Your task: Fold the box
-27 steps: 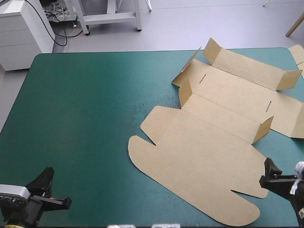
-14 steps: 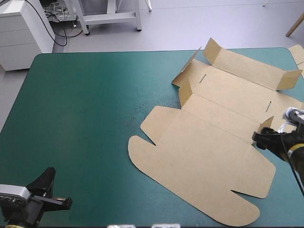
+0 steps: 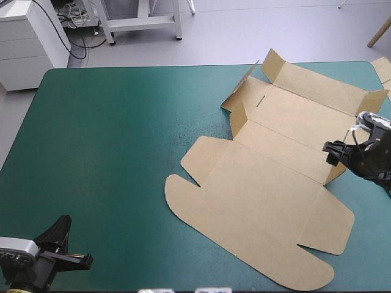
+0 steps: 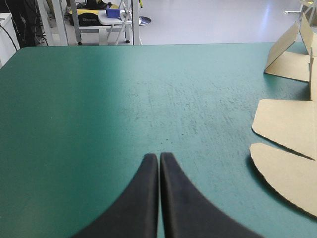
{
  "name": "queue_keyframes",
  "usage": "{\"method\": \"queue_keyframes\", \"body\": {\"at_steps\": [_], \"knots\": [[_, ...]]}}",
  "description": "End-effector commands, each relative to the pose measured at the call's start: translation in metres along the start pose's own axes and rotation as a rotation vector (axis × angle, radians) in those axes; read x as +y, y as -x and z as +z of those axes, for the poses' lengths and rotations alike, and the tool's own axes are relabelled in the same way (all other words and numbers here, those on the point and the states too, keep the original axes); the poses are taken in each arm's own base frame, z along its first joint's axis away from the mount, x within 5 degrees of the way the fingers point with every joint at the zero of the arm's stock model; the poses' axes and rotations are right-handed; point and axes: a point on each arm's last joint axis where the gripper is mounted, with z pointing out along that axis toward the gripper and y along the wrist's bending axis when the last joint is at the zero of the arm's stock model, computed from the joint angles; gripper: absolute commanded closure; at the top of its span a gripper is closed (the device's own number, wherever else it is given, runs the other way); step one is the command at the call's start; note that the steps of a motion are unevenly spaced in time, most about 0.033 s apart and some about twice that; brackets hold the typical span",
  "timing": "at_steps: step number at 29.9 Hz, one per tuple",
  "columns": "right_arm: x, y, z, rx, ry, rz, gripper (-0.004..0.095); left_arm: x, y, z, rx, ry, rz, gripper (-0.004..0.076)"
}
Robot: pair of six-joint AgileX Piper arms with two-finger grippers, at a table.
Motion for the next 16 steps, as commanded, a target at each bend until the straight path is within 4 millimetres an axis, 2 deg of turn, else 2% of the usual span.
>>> {"method": "queue_keyframes", "body": {"at_steps": [1, 4, 9, 13, 16], "knots": [[-0.013, 0.020, 0.004, -0.027, 0.047, 0.043, 0.0114, -0.001, 0.013, -0.006, -0.112, -0.003, -0.011, 0.0731], [-0.021, 0.024, 0.023, 0.034, 0.023, 0.051, 0.0114, -0.001, 0.013, -0.006, -0.112, -0.003, -0.011, 0.0732], [-0.021, 0.027, 0.051, 0.109, 0.035, 0.063, 0.0114, -0.001, 0.013, -0.006, -0.111, -0.001, -0.010, 0.0731], [-0.021, 0.030, 0.066, 0.123, 0.040, 0.061, 0.0114, -0.001, 0.013, -0.006, -0.111, -0.001, -0.008, 0.0731], [-0.021, 0.035, 0.068, 0.085, 0.041, 0.059, 0.0114, -0.001, 0.013, -0.006, -0.111, -0.001, -0.011, 0.0731]]}}
